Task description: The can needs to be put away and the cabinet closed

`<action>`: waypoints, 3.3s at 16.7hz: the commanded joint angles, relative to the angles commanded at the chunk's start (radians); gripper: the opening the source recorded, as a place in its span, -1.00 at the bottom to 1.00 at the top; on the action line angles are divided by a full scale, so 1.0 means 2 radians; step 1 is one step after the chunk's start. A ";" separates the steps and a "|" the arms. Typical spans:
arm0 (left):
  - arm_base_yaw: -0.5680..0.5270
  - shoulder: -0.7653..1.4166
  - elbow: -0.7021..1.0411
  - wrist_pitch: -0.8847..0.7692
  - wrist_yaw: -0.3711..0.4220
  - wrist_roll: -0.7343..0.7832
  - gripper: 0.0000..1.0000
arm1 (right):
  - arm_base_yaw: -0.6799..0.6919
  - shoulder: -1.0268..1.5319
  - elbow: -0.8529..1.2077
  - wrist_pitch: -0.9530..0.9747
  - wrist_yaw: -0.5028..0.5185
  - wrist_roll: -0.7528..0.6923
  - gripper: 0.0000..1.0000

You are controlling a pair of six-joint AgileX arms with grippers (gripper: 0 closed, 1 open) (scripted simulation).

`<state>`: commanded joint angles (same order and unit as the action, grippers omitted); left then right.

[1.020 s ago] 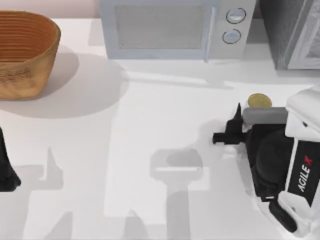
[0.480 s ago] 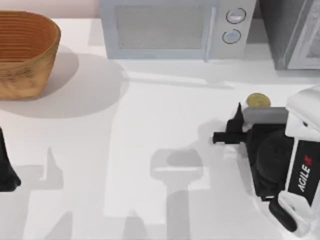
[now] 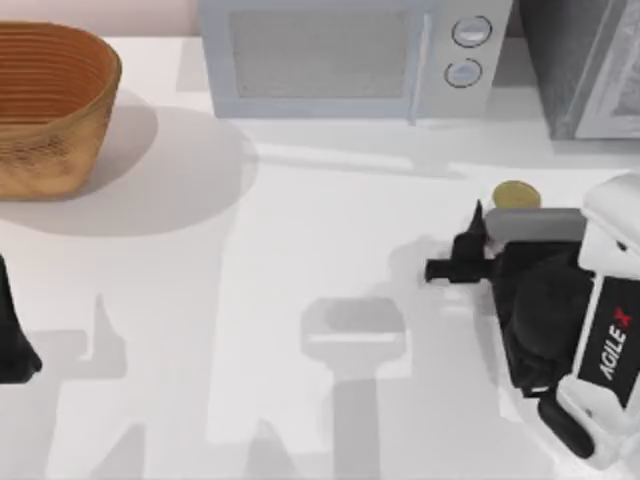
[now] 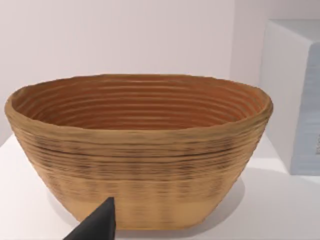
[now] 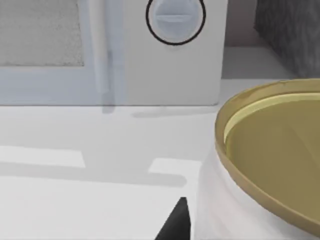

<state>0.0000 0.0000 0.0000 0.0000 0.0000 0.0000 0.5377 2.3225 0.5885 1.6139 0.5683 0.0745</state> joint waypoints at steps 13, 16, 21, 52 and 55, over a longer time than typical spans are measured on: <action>0.000 0.000 0.000 0.000 0.000 0.000 1.00 | 0.001 -0.305 0.011 -0.317 -0.004 0.002 -1.00; 0.000 0.000 0.000 0.000 0.000 0.000 1.00 | 0.001 -0.339 0.012 -0.352 -0.004 0.002 -1.00; 0.000 0.000 0.000 0.000 0.000 0.000 1.00 | 0.001 -0.339 0.011 -0.353 -0.004 0.003 -1.00; 0.000 0.000 0.000 0.000 0.000 0.000 1.00 | -0.269 -1.161 -0.294 -0.807 -0.284 -0.037 -1.00; 0.000 0.000 0.000 0.000 0.000 0.000 1.00 | -0.267 -1.159 -0.293 -0.806 -0.284 -0.036 -1.00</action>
<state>0.0000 0.0000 0.0000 0.0000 0.0000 0.0000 0.0030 0.0040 0.0024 0.0016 0.0011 0.0020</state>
